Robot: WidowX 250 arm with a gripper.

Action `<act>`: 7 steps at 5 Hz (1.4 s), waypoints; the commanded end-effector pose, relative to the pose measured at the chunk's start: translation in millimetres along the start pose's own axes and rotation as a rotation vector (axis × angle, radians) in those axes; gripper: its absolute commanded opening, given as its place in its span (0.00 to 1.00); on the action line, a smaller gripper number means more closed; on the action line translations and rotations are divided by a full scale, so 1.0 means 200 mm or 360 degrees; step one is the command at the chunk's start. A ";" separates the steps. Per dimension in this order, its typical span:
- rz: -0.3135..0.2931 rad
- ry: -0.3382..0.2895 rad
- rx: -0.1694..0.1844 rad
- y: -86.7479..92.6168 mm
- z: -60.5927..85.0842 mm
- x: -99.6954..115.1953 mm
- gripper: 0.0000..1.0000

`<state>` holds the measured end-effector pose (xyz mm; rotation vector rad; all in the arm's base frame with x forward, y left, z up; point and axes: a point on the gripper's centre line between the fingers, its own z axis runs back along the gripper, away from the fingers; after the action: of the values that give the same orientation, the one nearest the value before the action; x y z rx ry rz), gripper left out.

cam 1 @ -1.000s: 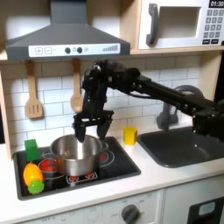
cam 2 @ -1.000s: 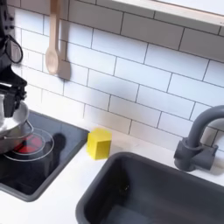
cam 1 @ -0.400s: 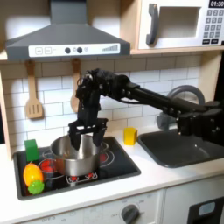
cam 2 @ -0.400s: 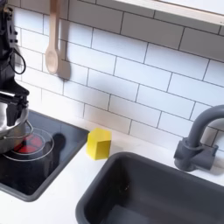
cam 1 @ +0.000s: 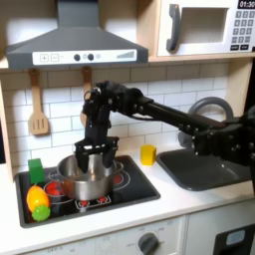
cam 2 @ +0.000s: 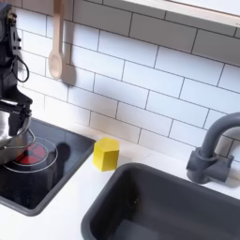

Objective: Slide pot right

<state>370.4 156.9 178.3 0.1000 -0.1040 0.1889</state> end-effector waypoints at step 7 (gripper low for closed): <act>-0.0148 0.0087 -0.0037 -0.17 -0.06 -0.09 1.00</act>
<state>359.6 123.7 161.8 0.0771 -0.0483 0.1013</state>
